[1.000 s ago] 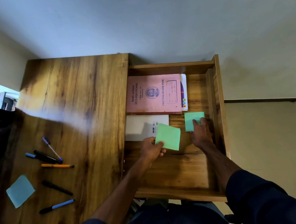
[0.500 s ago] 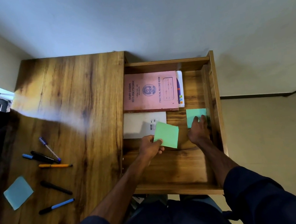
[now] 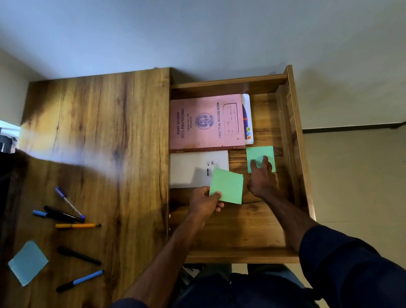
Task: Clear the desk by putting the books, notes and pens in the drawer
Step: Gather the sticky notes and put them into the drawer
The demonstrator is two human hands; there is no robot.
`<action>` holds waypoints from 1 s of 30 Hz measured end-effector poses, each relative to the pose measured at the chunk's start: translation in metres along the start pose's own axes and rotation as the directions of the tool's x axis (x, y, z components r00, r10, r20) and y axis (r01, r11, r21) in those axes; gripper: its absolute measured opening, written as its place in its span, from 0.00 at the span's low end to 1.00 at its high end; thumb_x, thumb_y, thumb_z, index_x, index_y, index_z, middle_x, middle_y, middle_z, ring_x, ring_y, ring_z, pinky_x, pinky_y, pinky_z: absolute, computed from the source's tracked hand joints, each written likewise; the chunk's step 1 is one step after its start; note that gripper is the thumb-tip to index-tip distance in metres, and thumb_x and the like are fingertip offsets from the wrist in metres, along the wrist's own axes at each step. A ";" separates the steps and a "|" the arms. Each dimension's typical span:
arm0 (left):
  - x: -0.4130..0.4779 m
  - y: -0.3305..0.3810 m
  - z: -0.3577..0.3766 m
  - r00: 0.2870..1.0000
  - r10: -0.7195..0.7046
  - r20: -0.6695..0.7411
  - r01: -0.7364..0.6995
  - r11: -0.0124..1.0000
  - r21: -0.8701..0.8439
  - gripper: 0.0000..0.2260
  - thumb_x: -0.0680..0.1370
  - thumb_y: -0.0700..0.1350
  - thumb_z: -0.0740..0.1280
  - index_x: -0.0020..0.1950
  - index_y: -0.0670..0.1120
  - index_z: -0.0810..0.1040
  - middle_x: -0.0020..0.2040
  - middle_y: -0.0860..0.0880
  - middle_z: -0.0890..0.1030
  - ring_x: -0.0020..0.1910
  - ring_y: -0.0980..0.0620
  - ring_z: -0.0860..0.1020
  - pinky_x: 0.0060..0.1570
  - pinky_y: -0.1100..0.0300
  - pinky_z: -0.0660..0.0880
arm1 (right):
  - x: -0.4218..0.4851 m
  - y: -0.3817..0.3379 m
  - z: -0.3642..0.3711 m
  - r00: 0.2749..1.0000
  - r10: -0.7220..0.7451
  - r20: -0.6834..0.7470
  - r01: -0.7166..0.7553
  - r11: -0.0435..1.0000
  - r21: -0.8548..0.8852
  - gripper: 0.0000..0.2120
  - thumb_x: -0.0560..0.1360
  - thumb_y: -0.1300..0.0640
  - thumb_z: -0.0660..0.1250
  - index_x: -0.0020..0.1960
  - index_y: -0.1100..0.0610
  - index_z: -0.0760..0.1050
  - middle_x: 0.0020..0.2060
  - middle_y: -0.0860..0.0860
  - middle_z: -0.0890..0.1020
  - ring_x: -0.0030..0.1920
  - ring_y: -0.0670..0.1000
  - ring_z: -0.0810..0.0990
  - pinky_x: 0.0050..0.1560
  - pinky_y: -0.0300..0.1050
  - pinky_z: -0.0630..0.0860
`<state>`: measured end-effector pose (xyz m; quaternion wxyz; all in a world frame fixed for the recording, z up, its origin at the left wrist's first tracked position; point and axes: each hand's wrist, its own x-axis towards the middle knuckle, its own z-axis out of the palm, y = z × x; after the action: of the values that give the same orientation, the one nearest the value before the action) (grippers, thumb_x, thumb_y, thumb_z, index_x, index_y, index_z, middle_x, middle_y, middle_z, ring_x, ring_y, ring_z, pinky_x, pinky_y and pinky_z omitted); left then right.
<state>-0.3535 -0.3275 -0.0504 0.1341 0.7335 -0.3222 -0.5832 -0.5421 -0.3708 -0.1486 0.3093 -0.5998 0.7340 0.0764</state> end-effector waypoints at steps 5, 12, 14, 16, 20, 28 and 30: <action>0.000 -0.001 -0.001 1.000 0.000 -0.010 0.000 1.000 -0.014 0.19 0.81 0.40 0.67 0.72 0.41 0.73 0.60 0.43 0.83 0.45 0.50 0.85 0.45 0.57 0.83 | 0.001 -0.010 0.002 0.999 -0.038 0.013 0.038 0.999 -0.024 0.41 0.71 0.53 0.77 0.77 0.53 0.58 0.78 0.61 0.50 0.75 0.62 0.59 0.66 0.57 0.74; 0.004 -0.005 -0.002 1.000 0.001 -0.021 -0.001 1.000 -0.013 0.19 0.81 0.40 0.67 0.73 0.41 0.72 0.60 0.43 0.82 0.45 0.51 0.85 0.46 0.57 0.83 | 0.000 -0.023 -0.008 0.995 -0.083 0.053 0.084 0.996 -0.016 0.39 0.74 0.53 0.75 0.78 0.54 0.57 0.79 0.61 0.48 0.76 0.62 0.57 0.69 0.58 0.70; 0.006 -0.005 -0.002 1.000 -0.005 -0.023 0.005 1.000 -0.014 0.19 0.81 0.40 0.67 0.73 0.41 0.72 0.61 0.43 0.82 0.45 0.51 0.85 0.46 0.57 0.83 | -0.002 -0.025 -0.013 0.992 -0.103 0.074 0.103 0.995 -0.005 0.39 0.75 0.53 0.73 0.79 0.53 0.56 0.80 0.60 0.46 0.77 0.62 0.55 0.70 0.59 0.69; 0.008 -0.006 0.000 1.000 -0.014 -0.028 0.013 1.000 -0.020 0.19 0.81 0.41 0.67 0.72 0.41 0.72 0.61 0.43 0.82 0.45 0.51 0.85 0.46 0.57 0.83 | -0.004 -0.025 -0.015 0.992 -0.114 0.061 0.111 0.993 0.051 0.37 0.76 0.53 0.73 0.79 0.54 0.57 0.80 0.59 0.47 0.78 0.61 0.54 0.70 0.59 0.69; 0.010 -0.005 0.007 0.999 -0.019 -0.027 0.017 0.998 -0.067 0.19 0.81 0.40 0.68 0.71 0.40 0.73 0.59 0.43 0.83 0.44 0.50 0.85 0.46 0.57 0.84 | -0.013 -0.018 -0.018 0.990 0.095 -0.105 -0.034 0.879 0.475 0.27 0.76 0.56 0.72 0.72 0.55 0.69 0.76 0.55 0.66 0.74 0.57 0.68 0.58 0.52 0.79; 0.018 0.011 0.044 0.996 -0.087 0.035 0.091 0.988 -0.127 0.18 0.79 0.42 0.71 0.68 0.40 0.75 0.58 0.43 0.84 0.40 0.50 0.87 0.43 0.59 0.84 | -0.048 0.017 -0.048 0.950 0.106 0.293 -0.308 0.463 0.831 0.10 0.78 0.54 0.71 0.57 0.56 0.79 0.55 0.52 0.85 0.50 0.50 0.84 0.41 0.46 0.82; 0.019 0.014 0.050 0.993 -0.085 0.079 0.089 0.995 -0.044 0.17 0.80 0.44 0.70 0.67 0.40 0.76 0.56 0.44 0.85 0.41 0.49 0.87 0.44 0.57 0.84 | -0.043 0.026 -0.046 0.943 0.231 0.240 -0.327 0.513 0.793 0.08 0.77 0.59 0.71 0.56 0.58 0.80 0.54 0.53 0.85 0.48 0.51 0.85 0.42 0.47 0.83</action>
<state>-0.4031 -0.3405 -0.0712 0.1134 0.7204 -0.2810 -0.6239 -0.5793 -0.3501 -0.0949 0.5739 -0.2547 0.7534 -0.1953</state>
